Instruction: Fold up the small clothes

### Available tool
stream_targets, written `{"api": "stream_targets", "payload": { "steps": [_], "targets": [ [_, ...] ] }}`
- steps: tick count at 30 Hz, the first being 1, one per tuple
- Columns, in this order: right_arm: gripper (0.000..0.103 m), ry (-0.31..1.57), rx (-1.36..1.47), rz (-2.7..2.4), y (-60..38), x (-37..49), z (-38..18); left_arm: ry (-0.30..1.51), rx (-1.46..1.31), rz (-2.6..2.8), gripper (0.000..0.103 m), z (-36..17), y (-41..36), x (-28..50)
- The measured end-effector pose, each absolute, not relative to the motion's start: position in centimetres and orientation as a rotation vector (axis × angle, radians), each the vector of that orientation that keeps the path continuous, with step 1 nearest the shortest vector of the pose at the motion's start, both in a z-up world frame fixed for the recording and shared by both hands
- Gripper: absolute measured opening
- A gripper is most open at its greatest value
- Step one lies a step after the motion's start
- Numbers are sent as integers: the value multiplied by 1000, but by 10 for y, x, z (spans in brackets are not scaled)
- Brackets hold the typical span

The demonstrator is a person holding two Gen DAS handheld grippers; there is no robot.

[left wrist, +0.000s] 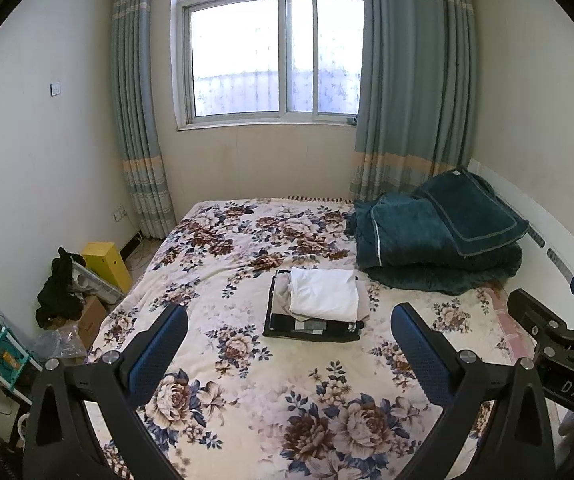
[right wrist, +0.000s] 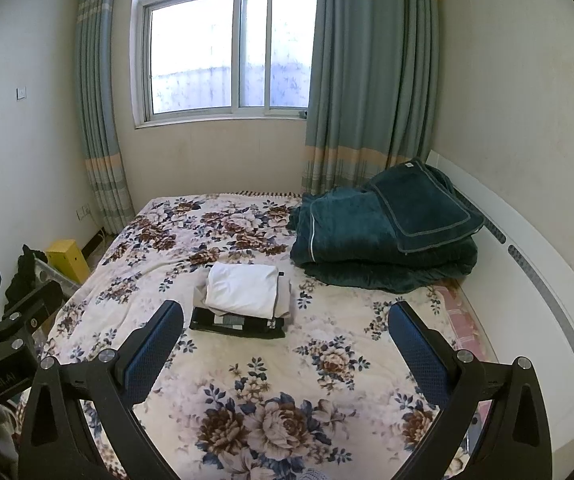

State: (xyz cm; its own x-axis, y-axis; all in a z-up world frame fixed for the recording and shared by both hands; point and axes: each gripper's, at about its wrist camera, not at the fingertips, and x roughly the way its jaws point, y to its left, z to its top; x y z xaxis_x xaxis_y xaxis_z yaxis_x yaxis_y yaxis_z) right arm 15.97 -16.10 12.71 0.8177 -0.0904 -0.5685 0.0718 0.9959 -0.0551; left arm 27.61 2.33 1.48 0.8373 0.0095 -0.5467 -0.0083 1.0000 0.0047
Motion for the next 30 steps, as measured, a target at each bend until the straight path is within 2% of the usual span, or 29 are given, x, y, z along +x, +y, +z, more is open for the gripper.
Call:
{"api": "stream_targets", "payload": {
  "steps": [30],
  "targets": [
    [103, 616, -27, -86, -152, 160, 125, 590, 2, 20, 103, 11, 30, 277]
  ]
}}
